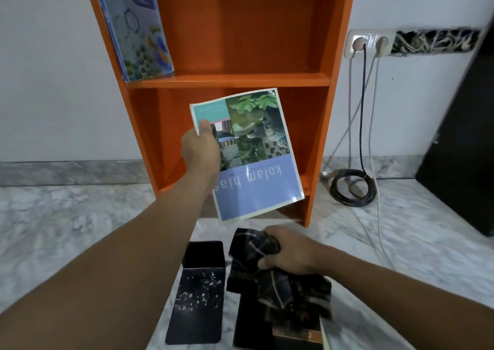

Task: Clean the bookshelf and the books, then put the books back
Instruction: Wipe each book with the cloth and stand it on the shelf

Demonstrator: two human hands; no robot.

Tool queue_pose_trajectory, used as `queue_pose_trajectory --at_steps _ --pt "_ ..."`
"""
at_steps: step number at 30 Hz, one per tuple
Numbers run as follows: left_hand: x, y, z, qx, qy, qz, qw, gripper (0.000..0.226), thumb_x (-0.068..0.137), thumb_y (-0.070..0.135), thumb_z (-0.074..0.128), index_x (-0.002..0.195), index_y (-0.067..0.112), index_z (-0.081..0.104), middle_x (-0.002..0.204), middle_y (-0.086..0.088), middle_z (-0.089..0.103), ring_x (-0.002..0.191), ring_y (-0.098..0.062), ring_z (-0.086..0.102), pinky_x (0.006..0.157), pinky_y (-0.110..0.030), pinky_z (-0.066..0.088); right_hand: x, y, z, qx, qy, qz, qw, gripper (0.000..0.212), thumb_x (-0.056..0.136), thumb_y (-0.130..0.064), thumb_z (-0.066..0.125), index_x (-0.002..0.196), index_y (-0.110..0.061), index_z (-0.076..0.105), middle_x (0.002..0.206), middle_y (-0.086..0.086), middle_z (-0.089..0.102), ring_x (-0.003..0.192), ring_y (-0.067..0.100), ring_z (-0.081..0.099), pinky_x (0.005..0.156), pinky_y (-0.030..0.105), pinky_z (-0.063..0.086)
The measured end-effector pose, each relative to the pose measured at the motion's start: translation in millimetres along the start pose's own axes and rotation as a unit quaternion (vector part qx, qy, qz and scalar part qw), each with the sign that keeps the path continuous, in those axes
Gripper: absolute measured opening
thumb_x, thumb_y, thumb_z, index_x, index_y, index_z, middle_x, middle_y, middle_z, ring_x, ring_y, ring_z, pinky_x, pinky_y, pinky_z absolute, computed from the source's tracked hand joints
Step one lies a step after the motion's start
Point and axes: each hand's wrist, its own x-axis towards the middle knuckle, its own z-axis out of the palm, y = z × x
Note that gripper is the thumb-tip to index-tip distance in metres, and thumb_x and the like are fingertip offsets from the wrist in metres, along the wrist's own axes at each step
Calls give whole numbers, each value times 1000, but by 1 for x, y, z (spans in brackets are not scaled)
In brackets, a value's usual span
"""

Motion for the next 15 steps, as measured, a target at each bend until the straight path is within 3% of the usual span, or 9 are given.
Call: queue_pose_trajectory --at_steps 3,6,8,10,12,15 --pt "3 -9 1 56 47 10 997 46 105 37 35 111 2 65 104 -12 66 89 -27 61 67 -29 41 0 17 18 31 -20 52 998 31 92 -33 63 118 -19 55 117 2 63 106 18 60 87 28 45" --pt "1 -14 0 85 72 31 993 46 107 36 30 101 4 63 93 -6 62 78 -18 55 50 -17 36 0 35 33 -151 -79 74 983 59 96 -39 56 142 -10 31 128 14 55 116 32 55 90 36 43" --pt "1 -16 -2 91 83 39 992 43 107 35 29 97 7 60 90 -4 59 76 -16 52 50 -20 34 1 40 33 -209 -85 78 971 70 96 -39 56 151 -14 18 135 16 47 120 36 51 94 40 43" --pt "4 -17 -2 89 93 39 991 40 107 35 29 95 9 57 91 -4 60 78 -17 53 56 -25 36 6 41 29 -180 -59 81 979 76 95 -38 57 153 -16 15 142 14 43 126 35 48 101 41 42" --pt "8 -21 -3 90 101 29 990 42 107 35 28 99 7 59 93 -4 59 81 -18 54 57 -25 36 9 37 24 -146 -24 63 987 71 92 -36 60 150 -13 24 140 11 47 124 30 50 101 38 43" --pt "9 -25 -5 85 115 12 990 43 107 35 28 102 6 60 94 -4 59 83 -21 55 65 -31 38 13 22 12 20 84 63 994 50 90 -17 64 135 -13 44 117 5 60 103 22 60 88 34 50"
